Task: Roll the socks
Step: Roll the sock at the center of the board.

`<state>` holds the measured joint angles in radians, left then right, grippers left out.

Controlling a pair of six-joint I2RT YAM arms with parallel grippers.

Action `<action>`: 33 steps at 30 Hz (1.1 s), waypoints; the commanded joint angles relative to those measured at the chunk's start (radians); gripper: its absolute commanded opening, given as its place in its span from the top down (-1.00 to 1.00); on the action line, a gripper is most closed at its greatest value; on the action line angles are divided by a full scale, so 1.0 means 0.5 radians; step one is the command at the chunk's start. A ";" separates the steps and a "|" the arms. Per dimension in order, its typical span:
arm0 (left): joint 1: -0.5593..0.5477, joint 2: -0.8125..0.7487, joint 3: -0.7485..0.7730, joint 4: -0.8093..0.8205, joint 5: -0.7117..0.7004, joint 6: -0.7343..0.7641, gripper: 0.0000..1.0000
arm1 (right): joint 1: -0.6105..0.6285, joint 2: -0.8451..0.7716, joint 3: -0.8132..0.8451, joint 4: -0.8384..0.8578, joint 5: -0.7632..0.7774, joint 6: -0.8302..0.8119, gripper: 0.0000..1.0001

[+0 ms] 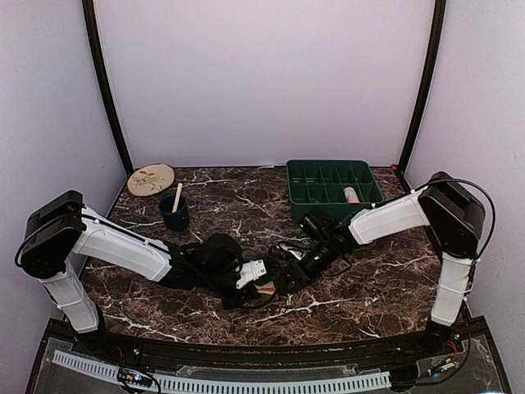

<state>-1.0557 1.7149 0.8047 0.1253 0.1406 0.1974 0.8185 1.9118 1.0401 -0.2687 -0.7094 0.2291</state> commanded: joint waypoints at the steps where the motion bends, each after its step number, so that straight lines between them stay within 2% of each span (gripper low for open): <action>1: 0.026 0.096 -0.050 -0.309 0.031 -0.033 1.00 | -0.068 -0.036 -0.114 -0.071 0.225 0.033 0.27; 10: 0.096 0.115 -0.001 -0.368 0.237 -0.053 1.00 | -0.085 -0.259 -0.249 0.015 0.383 0.053 0.27; 19: 0.294 0.223 0.126 -0.549 0.757 -0.070 1.00 | -0.019 -0.674 -0.517 0.199 0.785 -0.028 0.28; 28: 0.417 0.427 0.318 -0.778 1.131 -0.113 1.00 | 0.434 -0.928 -0.619 0.293 1.511 -0.273 0.30; 33: 0.486 0.464 0.321 -0.819 1.281 -0.159 1.00 | 0.627 -1.010 -0.682 0.392 1.752 -0.357 0.29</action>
<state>-0.8261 1.8942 0.9981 -0.1104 0.7227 0.1432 1.0756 1.4464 0.7261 -0.1486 0.0013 0.1085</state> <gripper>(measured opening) 0.086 0.352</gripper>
